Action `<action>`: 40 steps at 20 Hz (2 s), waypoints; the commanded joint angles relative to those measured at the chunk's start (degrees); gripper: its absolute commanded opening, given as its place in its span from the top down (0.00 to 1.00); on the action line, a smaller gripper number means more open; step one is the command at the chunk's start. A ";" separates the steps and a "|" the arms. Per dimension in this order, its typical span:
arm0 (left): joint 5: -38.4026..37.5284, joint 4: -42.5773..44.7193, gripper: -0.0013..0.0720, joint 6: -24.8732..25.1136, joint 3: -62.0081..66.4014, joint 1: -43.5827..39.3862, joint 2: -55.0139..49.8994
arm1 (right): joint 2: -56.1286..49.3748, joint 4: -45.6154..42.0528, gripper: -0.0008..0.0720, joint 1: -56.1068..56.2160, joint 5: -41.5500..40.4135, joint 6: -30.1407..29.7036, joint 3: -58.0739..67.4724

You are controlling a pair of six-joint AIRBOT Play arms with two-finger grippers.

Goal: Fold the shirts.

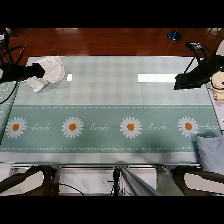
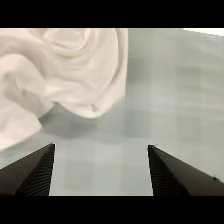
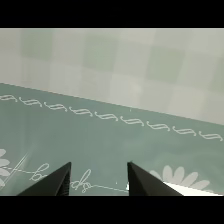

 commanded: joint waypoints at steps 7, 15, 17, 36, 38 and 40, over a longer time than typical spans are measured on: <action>13.57 7.23 0.00 -0.42 13.97 0.28 -22.45 | 0.02 0.20 0.43 0.02 -1.42 0.35 -0.04; 4.11 19.08 0.00 -0.42 29.35 0.83 -34.23 | 0.02 2.73 0.43 0.02 -1.79 0.87 -0.04; 1.92 18.80 0.00 -0.42 29.49 0.66 -35.67 | 0.04 3.74 0.43 0.02 -1.70 0.90 -0.04; -26.03 13.40 0.93 -3.43 56.94 -5.44 -23.85 | 0.04 4.00 0.43 -0.02 -1.07 0.81 -0.02; -25.49 13.40 0.93 -3.41 54.86 -9.70 -15.30 | 0.04 3.30 0.43 -0.02 -0.17 0.85 -0.02; -25.73 13.42 0.93 -3.39 54.03 -15.10 -7.87 | 0.04 1.14 0.43 -0.02 1.49 0.87 -0.02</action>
